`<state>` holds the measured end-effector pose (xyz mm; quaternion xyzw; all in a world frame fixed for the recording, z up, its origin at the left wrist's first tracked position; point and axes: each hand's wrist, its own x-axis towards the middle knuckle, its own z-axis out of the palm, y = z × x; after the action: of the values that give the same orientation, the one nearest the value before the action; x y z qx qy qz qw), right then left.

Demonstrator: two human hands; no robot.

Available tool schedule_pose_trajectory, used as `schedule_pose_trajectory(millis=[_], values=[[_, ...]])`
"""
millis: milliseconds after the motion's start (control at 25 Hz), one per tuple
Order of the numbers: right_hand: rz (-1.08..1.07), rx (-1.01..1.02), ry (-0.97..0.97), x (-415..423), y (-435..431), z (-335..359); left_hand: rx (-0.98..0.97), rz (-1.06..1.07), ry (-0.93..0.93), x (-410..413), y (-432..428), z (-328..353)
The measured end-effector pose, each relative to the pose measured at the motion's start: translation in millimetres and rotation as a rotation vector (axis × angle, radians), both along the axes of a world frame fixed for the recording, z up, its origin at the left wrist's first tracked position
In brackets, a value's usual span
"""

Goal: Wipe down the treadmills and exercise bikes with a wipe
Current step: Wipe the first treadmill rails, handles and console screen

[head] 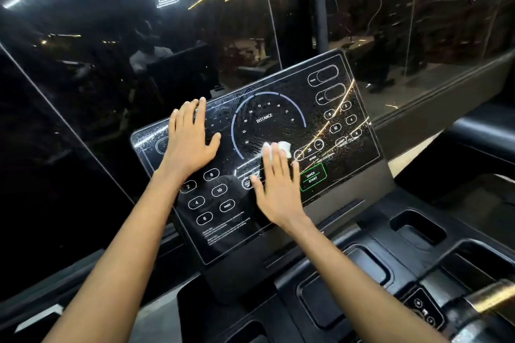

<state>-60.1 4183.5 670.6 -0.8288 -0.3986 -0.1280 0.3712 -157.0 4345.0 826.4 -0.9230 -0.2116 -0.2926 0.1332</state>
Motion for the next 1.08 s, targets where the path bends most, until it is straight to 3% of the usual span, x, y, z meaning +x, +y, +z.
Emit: schedule_pose_trajectory(millis=[200,360,480,560,760,960,1080], values=[[-0.013,-0.112,-0.004,-17.8,-33.9,-60.1,0.063,-0.005,0.049,-1.2,2.6,0.9],[-0.127,-0.151,0.175,-14.5,-54.7,-84.3,0.08,0.028,0.025,2.2,1.1,-2.4],[-0.034,-0.328,0.069,-18.8,-74.1,-107.2,0.099,0.042,0.012,5.1,-1.0,-7.0],[-0.074,-0.379,0.116,-9.2,-83.7,-114.0,0.097,0.039,0.011,5.7,-1.6,-7.7],[-0.055,-0.357,0.176,-5.4,-87.1,-113.8,0.077,0.037,0.001,5.2,-1.4,-7.2],[-0.136,-0.161,0.372,19.3,-73.2,-80.3,0.084,-0.005,0.009,-1.2,5.1,-5.1],[-0.097,-0.082,0.368,30.6,-57.7,-56.5,0.1,-0.039,0.029,-7.3,10.4,-0.3]])
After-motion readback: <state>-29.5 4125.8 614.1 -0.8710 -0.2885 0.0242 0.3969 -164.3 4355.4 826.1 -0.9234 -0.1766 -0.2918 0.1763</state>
